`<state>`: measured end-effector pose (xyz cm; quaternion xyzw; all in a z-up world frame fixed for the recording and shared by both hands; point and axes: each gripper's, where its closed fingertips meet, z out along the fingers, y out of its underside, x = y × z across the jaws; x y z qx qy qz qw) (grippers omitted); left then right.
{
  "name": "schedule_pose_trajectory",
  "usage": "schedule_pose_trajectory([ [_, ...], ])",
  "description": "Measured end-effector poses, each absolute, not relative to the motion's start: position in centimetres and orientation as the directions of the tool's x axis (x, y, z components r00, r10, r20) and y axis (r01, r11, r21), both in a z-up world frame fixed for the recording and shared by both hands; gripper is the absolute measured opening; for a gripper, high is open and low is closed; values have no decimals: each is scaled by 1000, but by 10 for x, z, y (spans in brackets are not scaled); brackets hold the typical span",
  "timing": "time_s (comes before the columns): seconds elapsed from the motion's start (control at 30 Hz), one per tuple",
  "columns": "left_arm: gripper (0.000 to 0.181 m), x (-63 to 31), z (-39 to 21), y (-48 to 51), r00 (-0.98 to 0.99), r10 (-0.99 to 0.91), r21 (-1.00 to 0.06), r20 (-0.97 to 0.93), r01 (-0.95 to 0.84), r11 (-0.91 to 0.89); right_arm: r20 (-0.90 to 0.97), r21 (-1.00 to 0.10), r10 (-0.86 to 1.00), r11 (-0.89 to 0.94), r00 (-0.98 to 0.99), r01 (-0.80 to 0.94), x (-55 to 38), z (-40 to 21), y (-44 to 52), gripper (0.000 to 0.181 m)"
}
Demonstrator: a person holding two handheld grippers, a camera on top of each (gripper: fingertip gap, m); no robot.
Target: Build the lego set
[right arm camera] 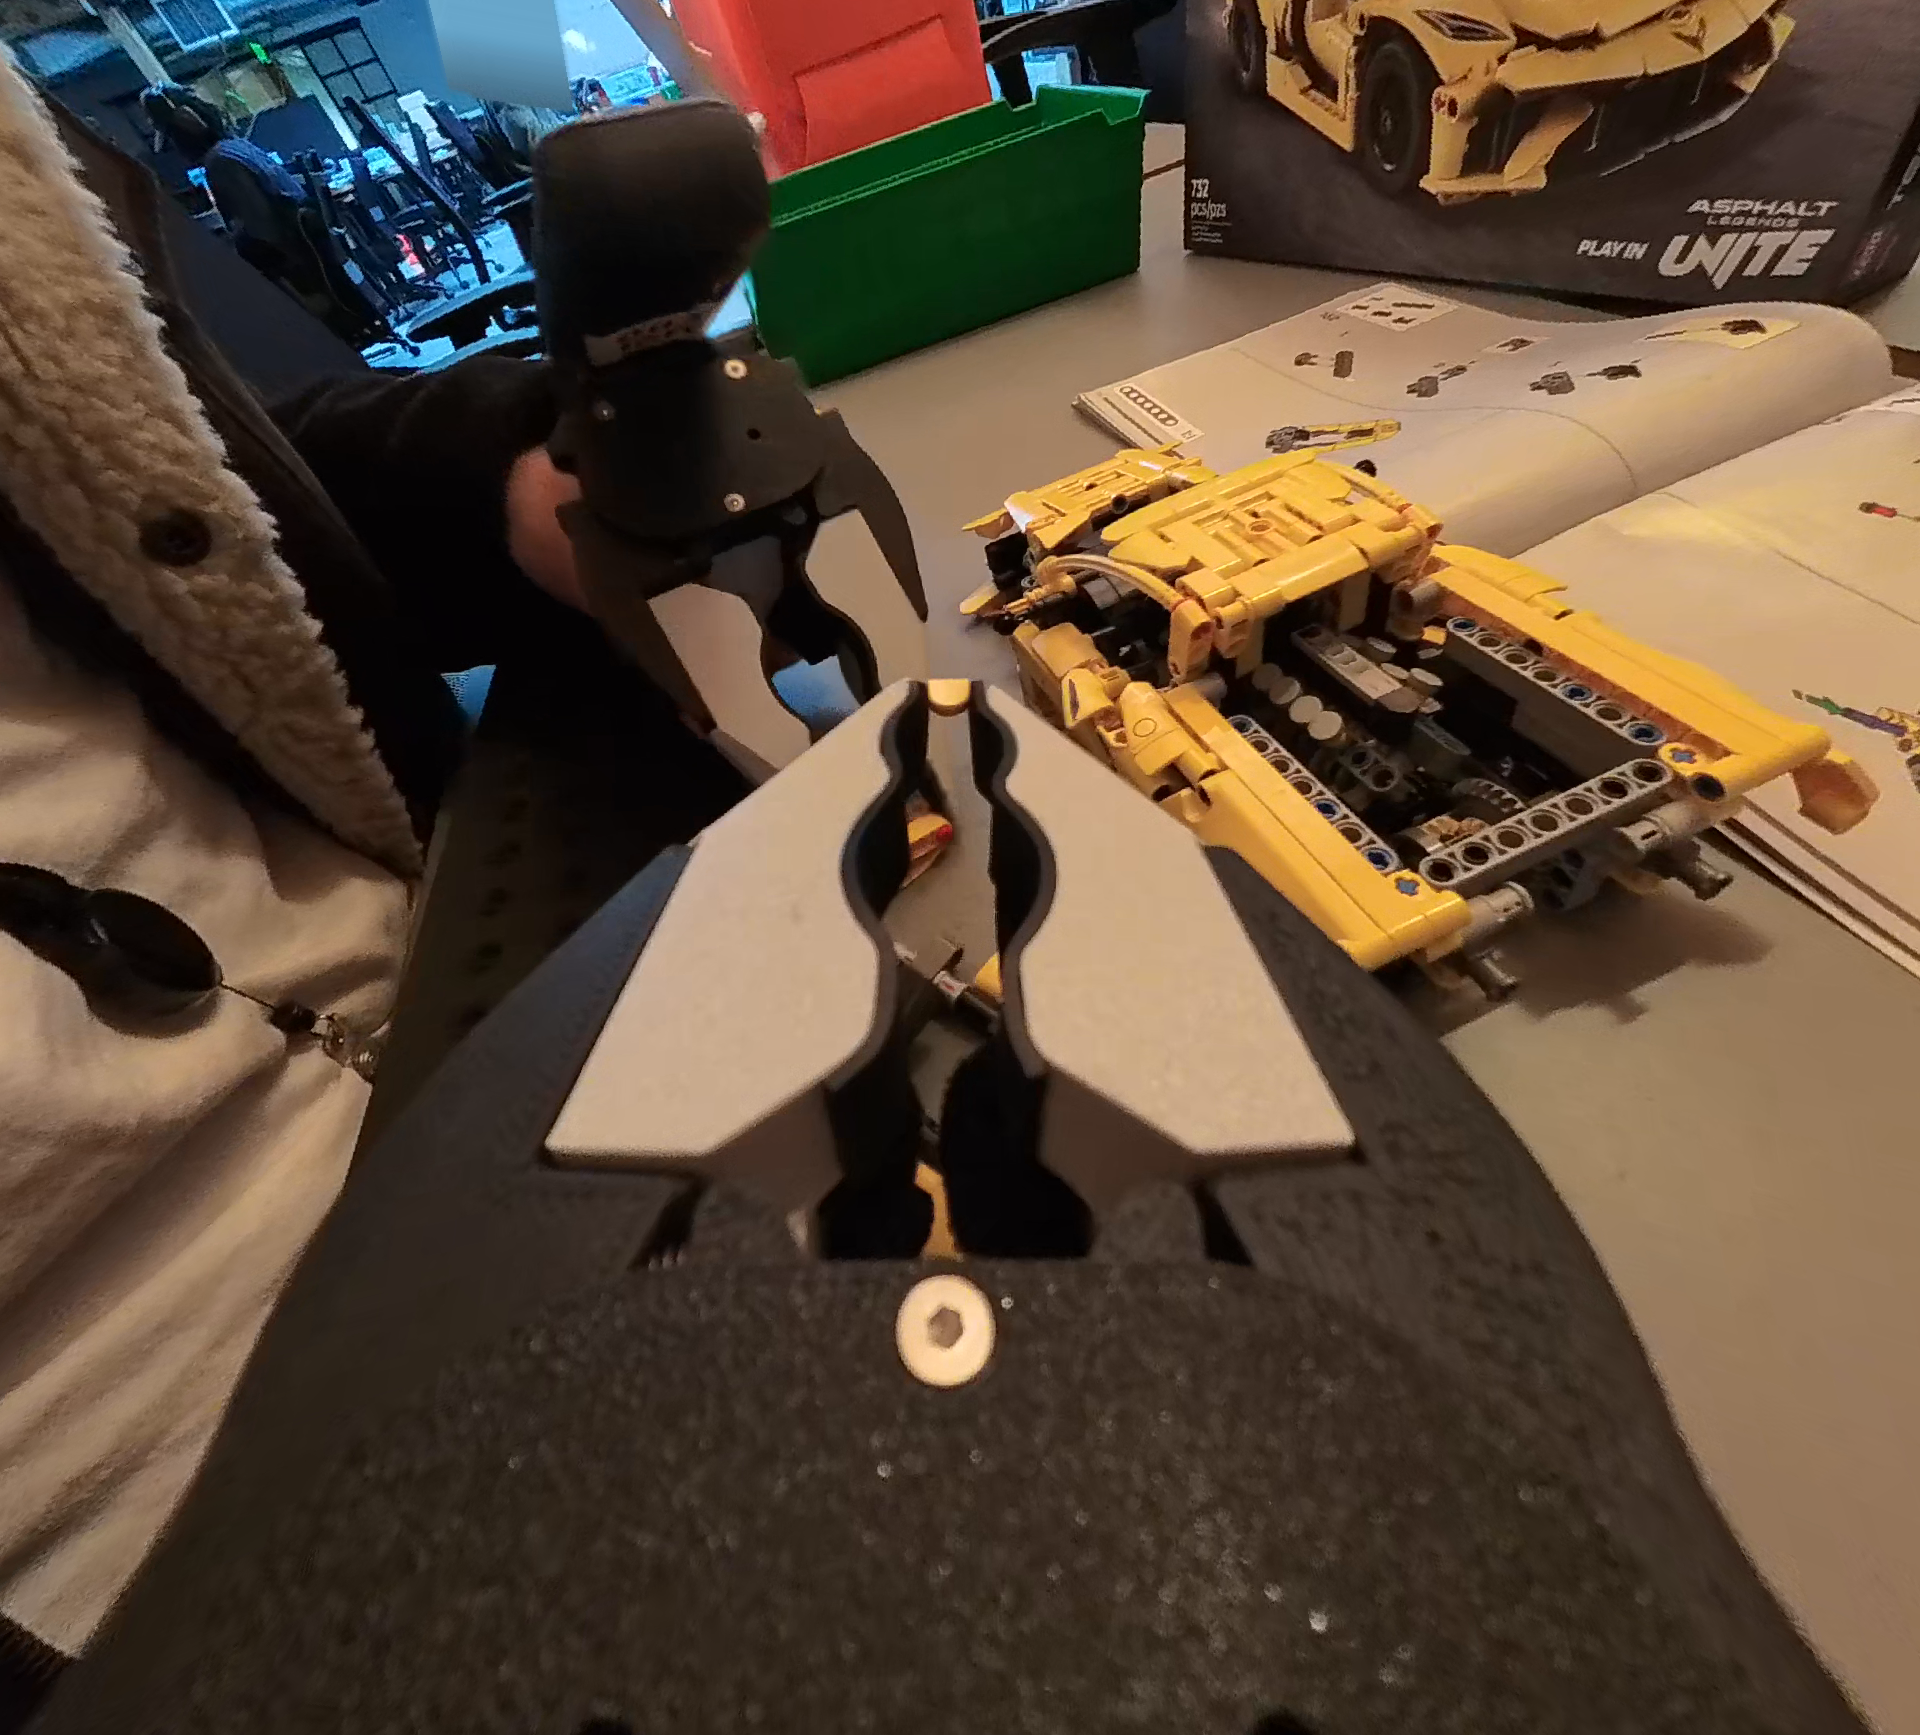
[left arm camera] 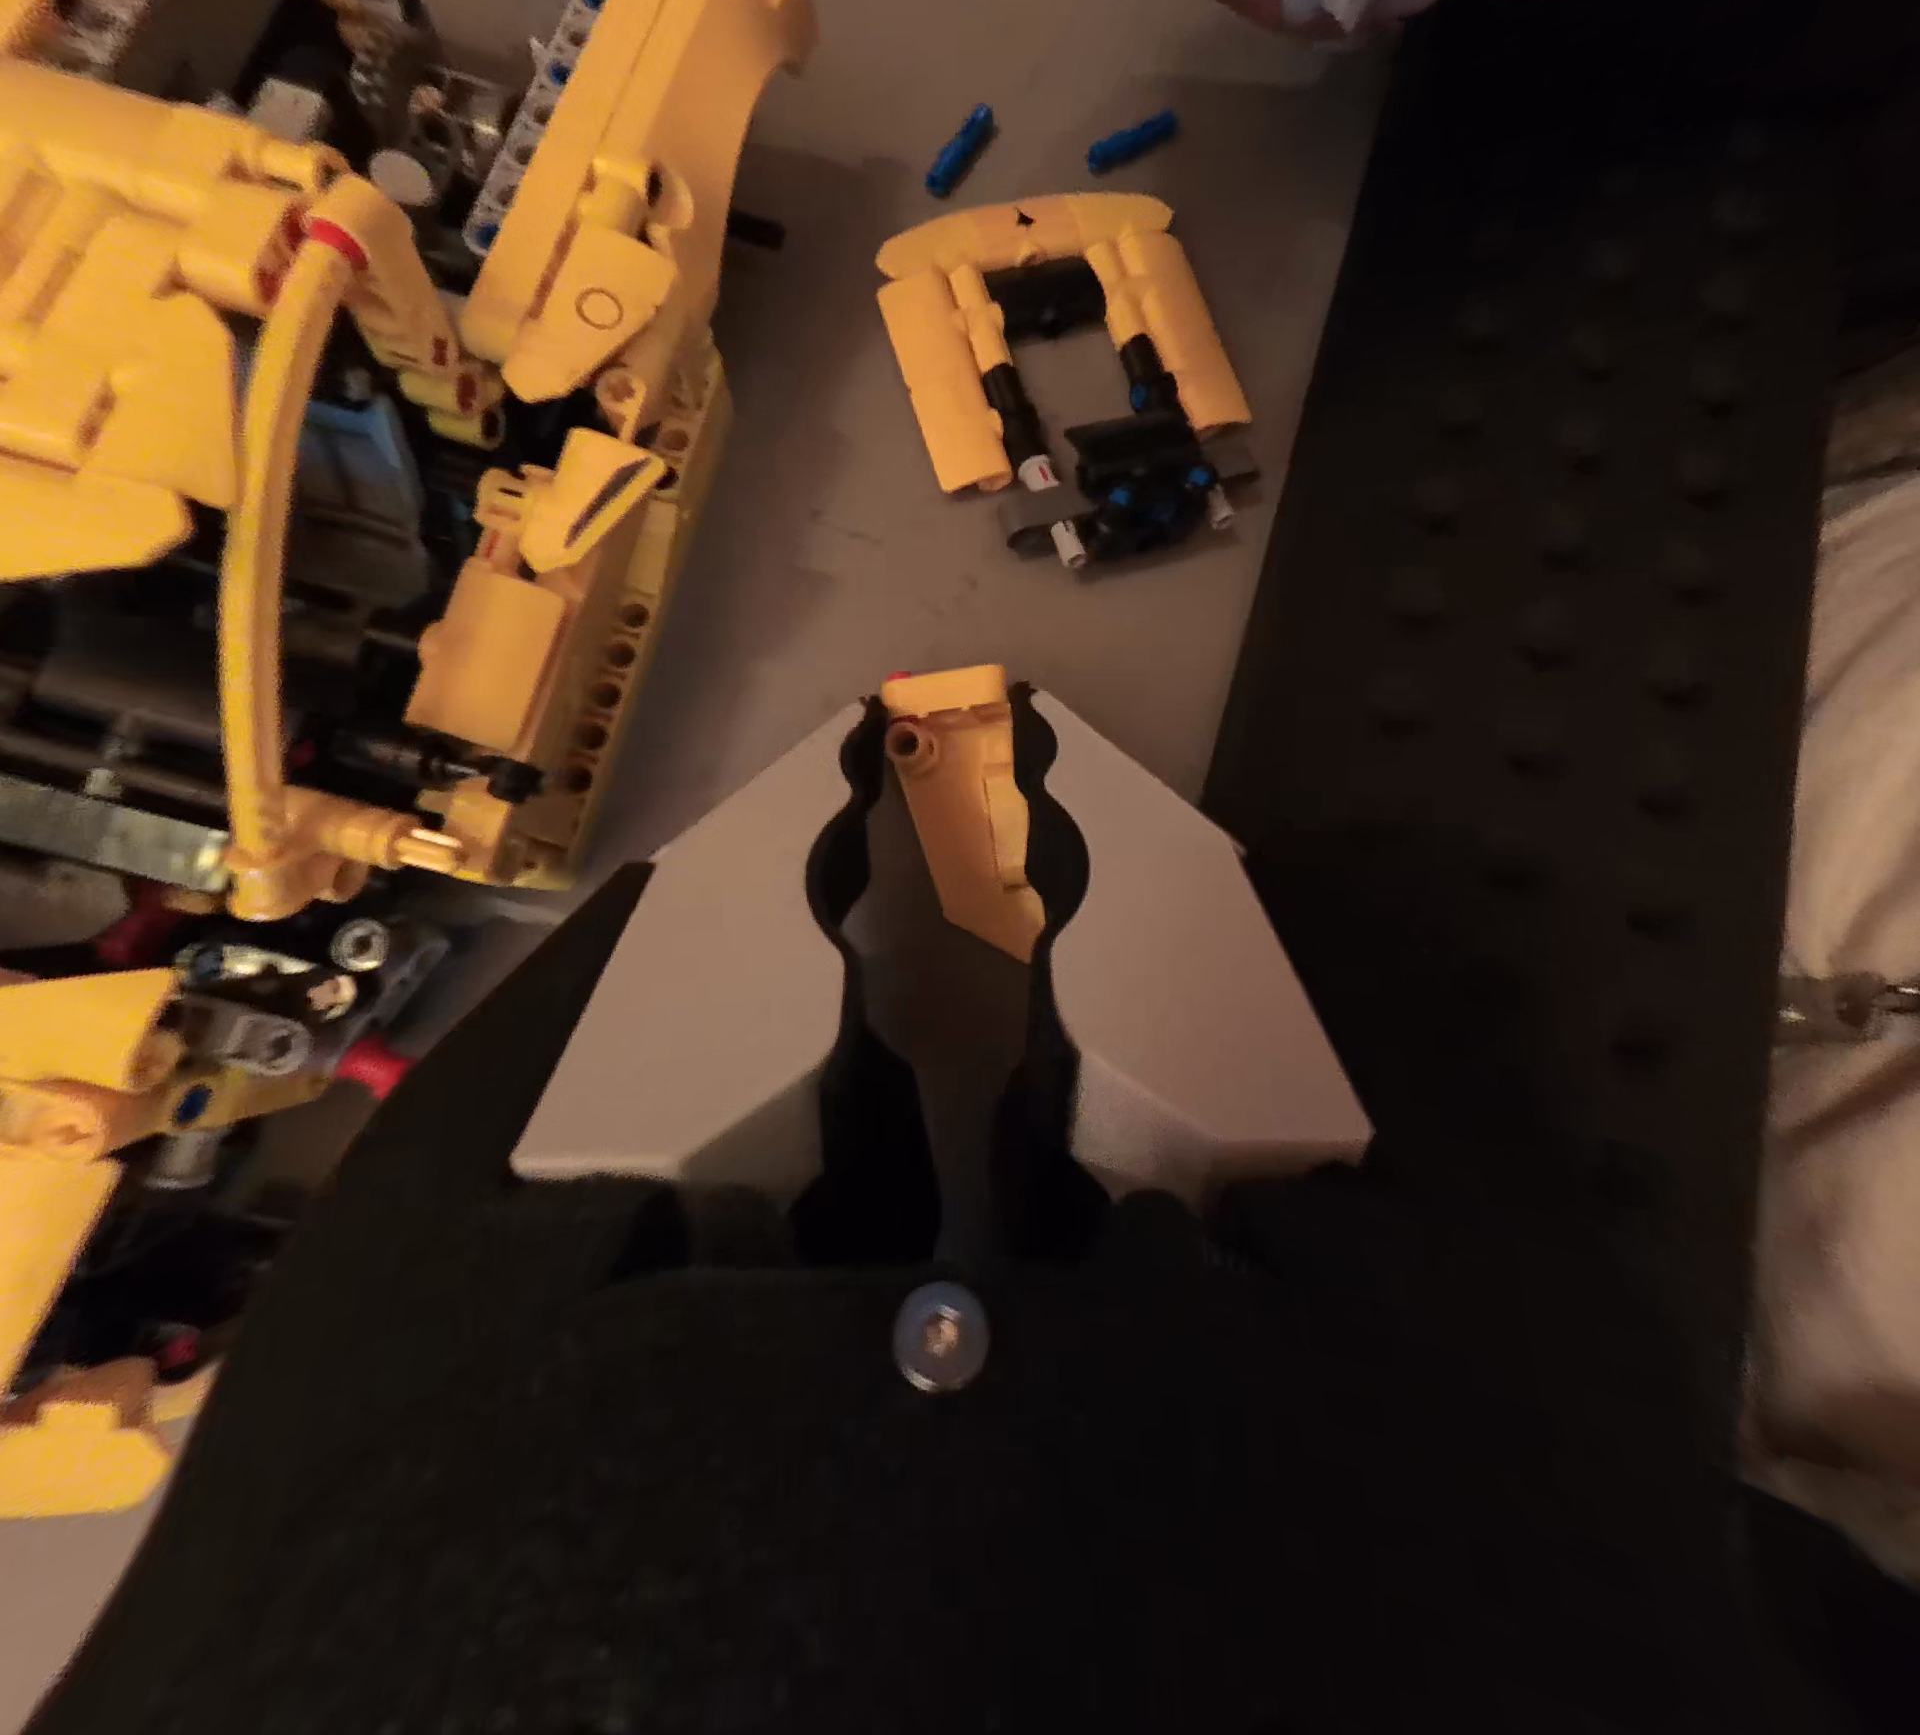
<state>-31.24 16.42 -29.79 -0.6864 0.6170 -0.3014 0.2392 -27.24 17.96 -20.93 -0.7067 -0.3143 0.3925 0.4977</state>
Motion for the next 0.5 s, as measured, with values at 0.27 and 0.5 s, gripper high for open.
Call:
schedule_pose_trajectory([
  [0.27,23,-281,-185,199,149,-973,-959,-178,-246,138,-322,-946,792,-282,518,-158,-257,-175,193,8],
  [0.5,23,-271,-160,218,168,-982,-994,-82,-81,69,-397,-907,770,-246,499,-341,-242,-134,204,7],
])
